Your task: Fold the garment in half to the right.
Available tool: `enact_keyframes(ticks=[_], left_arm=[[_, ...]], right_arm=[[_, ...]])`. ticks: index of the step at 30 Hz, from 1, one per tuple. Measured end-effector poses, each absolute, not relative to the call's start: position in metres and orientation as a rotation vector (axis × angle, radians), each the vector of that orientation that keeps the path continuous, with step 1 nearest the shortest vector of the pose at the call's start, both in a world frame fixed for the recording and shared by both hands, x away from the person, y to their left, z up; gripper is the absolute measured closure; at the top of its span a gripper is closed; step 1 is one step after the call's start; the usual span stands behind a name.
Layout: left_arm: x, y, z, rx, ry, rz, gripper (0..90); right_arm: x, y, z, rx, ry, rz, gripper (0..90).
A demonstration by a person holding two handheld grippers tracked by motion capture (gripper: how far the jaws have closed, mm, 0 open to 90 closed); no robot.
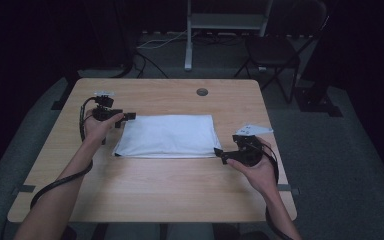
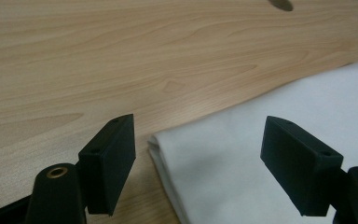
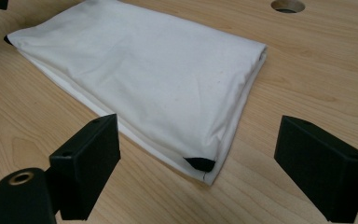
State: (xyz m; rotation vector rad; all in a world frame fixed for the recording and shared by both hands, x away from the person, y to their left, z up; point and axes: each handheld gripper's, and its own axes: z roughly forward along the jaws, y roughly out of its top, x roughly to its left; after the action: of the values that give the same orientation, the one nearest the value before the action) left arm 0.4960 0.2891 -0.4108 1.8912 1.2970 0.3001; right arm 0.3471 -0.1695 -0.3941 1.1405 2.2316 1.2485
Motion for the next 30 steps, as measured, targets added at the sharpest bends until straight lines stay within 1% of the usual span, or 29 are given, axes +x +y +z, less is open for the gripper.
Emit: enact_keyframes(ticks=[1, 2, 5, 6, 7, 10, 18, 20, 23, 25, 28, 30], left_arm=[[0.497, 0.289, -0.413, 1.894, 1.301, 0.297, 35.2], [0.500, 0.290, -0.416, 1.899, 1.317, 0.290, 36.4], [0.504, 0.289, -0.420, 1.897, 1.326, 0.284, 48.4], [0.505, 0.290, -0.421, 1.901, 1.329, 0.287, 48.4], [0.506, 0.289, -0.422, 1.901, 1.330, 0.285, 51.2], [0.509, 0.288, -0.424, 1.905, 1.327, 0.273, 56.1], [0.515, 0.291, -0.427, 1.906, 1.347, 0.257, 60.4], [0.515, 0.292, -0.426, 1.899, 1.360, 0.262, 59.1], [0.516, 0.293, -0.426, 1.899, 1.379, 0.279, 54.2], [0.516, 0.292, -0.427, 1.914, 1.385, 0.271, 53.8], [0.515, 0.289, -0.428, 1.930, 1.368, 0.266, 57.3], [0.515, 0.287, -0.429, 1.928, 1.361, 0.262, 62.3]], right_arm=[[0.347, -0.169, -0.394, 1.138, 2.236, 1.247, 13.6], [0.348, -0.168, -0.394, 1.133, 2.238, 1.246, 13.5], [0.348, -0.165, -0.392, 1.127, 2.241, 1.244, 13.6], [0.348, -0.162, -0.390, 1.118, 2.243, 1.251, 13.5], [0.349, -0.159, -0.389, 1.105, 2.246, 1.252, 13.6], [0.350, -0.148, -0.384, 1.064, 2.269, 1.253, 13.6], [0.357, -0.119, -0.376, 0.962, 2.329, 1.249, 13.6], [0.358, -0.113, -0.376, 0.949, 2.346, 1.244, 13.5], [0.360, -0.105, -0.377, 0.928, 2.368, 1.232, 13.6], [0.360, -0.103, -0.377, 0.919, 2.377, 1.229, 13.6], [0.361, -0.101, -0.377, 0.920, 2.379, 1.231, 13.6], [0.361, -0.100, -0.378, 0.917, 2.385, 1.227, 13.6]])
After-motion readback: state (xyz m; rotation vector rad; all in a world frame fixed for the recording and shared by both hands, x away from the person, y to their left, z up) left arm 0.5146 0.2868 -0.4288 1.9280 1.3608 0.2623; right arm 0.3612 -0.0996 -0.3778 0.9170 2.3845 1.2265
